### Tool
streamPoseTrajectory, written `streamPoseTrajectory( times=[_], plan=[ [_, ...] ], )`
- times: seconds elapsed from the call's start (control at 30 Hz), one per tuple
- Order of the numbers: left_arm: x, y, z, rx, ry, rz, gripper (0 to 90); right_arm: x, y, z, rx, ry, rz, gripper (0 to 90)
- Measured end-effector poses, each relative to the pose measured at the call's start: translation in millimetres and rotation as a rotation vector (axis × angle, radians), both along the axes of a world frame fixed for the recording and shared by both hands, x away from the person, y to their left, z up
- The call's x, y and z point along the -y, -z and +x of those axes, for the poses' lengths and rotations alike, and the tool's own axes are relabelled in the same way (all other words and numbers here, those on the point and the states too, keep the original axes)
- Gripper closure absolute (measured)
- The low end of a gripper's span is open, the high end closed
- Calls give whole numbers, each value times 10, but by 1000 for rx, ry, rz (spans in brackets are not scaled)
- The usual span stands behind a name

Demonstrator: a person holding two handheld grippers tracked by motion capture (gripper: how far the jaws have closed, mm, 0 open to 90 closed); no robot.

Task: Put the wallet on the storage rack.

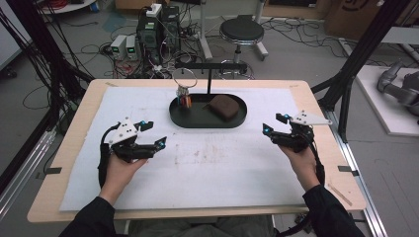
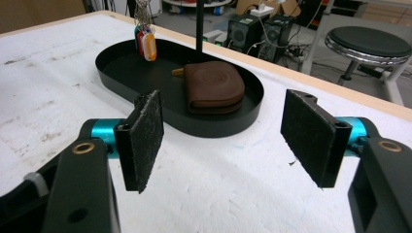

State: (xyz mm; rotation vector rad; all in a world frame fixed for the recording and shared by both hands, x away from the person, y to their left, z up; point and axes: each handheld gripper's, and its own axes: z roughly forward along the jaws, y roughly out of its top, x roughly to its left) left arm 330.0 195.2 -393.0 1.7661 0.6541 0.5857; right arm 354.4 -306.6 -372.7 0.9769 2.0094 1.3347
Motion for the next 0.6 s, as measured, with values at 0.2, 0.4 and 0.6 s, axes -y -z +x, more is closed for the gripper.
streamPoseTrajectory(
  times=[0.2, 0.4, 0.6],
  plan=[
    [-68, 11, -16, 2, -21, 6, 267, 150, 138, -28, -24, 23, 24, 315],
    [-136, 9, -32, 7, -41, 7, 267, 211, 173, -32, -23, 26, 25, 315],
    [-188, 26, -30, 3, -51, 7, 267, 185, 186, -23, -22, 11, 5, 314]
  ],
)
